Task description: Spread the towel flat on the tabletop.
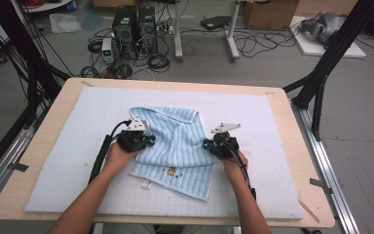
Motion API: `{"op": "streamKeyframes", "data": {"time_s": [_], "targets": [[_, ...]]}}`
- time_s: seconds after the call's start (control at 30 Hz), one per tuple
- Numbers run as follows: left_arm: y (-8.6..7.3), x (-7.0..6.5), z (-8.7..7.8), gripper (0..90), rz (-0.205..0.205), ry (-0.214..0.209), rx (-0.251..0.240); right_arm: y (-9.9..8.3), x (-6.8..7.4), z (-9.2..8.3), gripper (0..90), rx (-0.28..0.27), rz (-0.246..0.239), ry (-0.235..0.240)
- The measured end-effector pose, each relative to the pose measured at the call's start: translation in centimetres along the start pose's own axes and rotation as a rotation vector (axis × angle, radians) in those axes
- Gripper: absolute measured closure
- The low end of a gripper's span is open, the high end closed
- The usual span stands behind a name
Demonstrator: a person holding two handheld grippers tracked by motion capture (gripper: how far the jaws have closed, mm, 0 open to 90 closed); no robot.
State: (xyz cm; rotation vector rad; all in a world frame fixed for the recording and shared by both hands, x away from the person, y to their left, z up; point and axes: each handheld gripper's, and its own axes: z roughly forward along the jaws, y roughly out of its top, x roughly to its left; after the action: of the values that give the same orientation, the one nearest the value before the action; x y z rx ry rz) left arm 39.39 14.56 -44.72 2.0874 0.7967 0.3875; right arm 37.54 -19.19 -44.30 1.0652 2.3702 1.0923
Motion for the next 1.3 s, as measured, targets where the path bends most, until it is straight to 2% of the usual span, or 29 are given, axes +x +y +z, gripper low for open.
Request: {"op": "streamKeyframes", "data": {"time_s": [0.1, 0.13, 0.27, 0.33, 0.43, 0.47, 0.57, 0.6, 0.67, 0.7, 0.73, 0.83, 0.9, 0.93, 0.97, 1.03, 1.1, 1.17, 1.3], "targets": [[0.0, 1.5, -0.5, 87.7, -0.075, 0.044, -0.058, 0.8, -0.8, 0.5, 85.9, -0.045, 0.025, -0.033], [0.0, 2.0, -0.6, 87.7, -0.099, 0.05, -0.071, 1.0, -1.1, 0.6, 85.9, -0.059, 0.046, -0.041], [-0.2, 3.6, -0.8, 87.7, -0.16, 0.089, -0.103, 1.5, -2.5, 1.3, 85.9, -0.089, 0.107, -0.065], [-0.2, 4.1, -0.7, 87.8, -0.177, 0.101, -0.118, 1.8, -2.8, 1.6, 85.8, -0.1, 0.129, -0.081], [0.0, 4.3, -0.4, 87.9, -0.175, 0.116, -0.115, 2.3, -2.8, 2.2, 85.8, -0.114, 0.126, -0.112], [0.3, 4.6, -0.1, 87.9, -0.177, 0.136, -0.114, 2.5, -2.8, 2.3, 85.9, -0.11, 0.128, -0.124], [0.7, 5.0, 0.3, 87.9, -0.193, 0.159, -0.125, 2.9, -2.8, 2.9, 85.8, -0.118, 0.122, -0.161], [0.7, 5.1, 0.3, 87.9, -0.199, 0.164, -0.132, 2.9, -2.7, 3.0, 85.8, -0.123, 0.134, -0.168], [0.5, 5.1, 0.3, 86.6, -0.205, 0.158, -0.126, 2.9, -2.7, 3.2, 83.3, -0.128, 0.142, -0.165], [0.5, 5.1, 0.3, 81.7, -0.205, 0.158, -0.126, 2.9, -2.7, 3.2, 83.3, -0.128, 0.142, -0.165], [0.4, 5.0, 0.0, 69.7, -0.217, 0.149, -0.119, 2.8, -2.6, 3.0, 74.0, -0.12, 0.141, -0.158], [0.1, 4.8, -1.1, 52.2, -0.24, 0.145, -0.161, 2.6, -2.4, 2.1, 65.5, -0.138, 0.134, -0.156], [0.0, 4.8, -1.5, 48.0, -0.241, 0.142, -0.167, 2.3, -2.2, 1.3, 62.9, -0.157, 0.138, -0.143], [-0.2, 4.6, -2.4, 45.6, -0.243, 0.132, -0.183, 2.2, -2.1, 0.9, 57.8, -0.154, 0.135, -0.133], [-0.3, 4.4, -2.8, 45.3, -0.241, 0.127, -0.189, 2.1, -2.0, 0.5, 55.8, -0.147, 0.135, -0.123], [-0.7, 3.9, -3.6, 44.0, -0.235, 0.115, -0.201, 1.8, -1.5, -0.5, 55.6, -0.174, 0.11, -0.123], [-1.0, 3.4, -4.3, 43.2, -0.227, 0.079, -0.185, 1.5, -1.1, -1.4, 54.5, -0.174, 0.09, -0.115], [-1.4, 2.6, -4.9, 42.4, -0.213, 0.071, -0.198, 0.9, -0.7, -2.3, 52.7, -0.174, 0.074, -0.112], [-2.1, 1.5, -5.7, 42.3, -0.195, 0.042, -0.178, -0.5, 0.1, -3.8, 50.4, -0.167, 0.062, -0.082]]}}
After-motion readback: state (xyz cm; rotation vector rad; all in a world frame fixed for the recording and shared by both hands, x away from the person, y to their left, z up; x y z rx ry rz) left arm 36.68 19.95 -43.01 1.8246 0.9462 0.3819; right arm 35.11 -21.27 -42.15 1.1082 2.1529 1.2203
